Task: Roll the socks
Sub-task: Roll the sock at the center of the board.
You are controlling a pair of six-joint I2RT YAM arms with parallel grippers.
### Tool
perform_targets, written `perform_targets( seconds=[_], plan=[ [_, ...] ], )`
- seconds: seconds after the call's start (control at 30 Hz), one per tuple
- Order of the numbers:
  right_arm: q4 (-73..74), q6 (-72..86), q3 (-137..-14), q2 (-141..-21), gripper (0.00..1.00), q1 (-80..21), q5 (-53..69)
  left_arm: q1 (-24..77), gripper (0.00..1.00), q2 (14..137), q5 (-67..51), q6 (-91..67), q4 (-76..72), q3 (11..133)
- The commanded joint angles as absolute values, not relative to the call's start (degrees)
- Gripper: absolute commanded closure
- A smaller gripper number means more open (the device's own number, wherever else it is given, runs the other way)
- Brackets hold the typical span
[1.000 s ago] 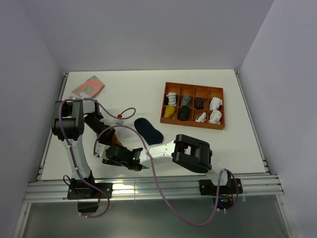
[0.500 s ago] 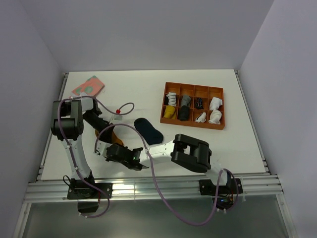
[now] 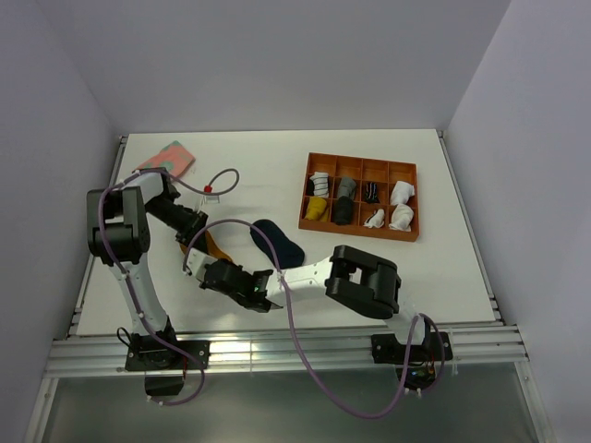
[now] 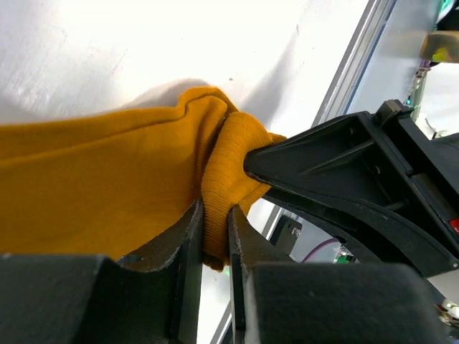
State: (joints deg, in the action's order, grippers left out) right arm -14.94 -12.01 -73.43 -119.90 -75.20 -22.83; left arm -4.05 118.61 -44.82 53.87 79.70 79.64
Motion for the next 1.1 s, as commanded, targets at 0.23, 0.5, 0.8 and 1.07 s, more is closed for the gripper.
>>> perform_targets(
  seconds=[0.23,0.5,0.8,1.07],
  plan=[
    [-6.6,-8.4,-70.5,-118.1,0.85,-77.0,-20.7,-6.7,0.93,116.1,-42.9,58.8,77.0,77.6],
    [-6.8,-5.2,-67.1,-111.7,0.62,-76.8,-18.5,-6.4,1.00,116.6,-42.9,61.1,77.1,74.7],
    [-6.3,-0.1,-63.5,-104.3,0.55,-74.4,-17.5,-4.7,1.00,117.1,-42.2,62.7,76.9,71.7],
    [-6.9,-2.1,-66.5,-106.1,0.51,-73.3,-10.8,-3.3,1.00,117.4,-40.5,63.2,76.8,69.0]
  ],
)
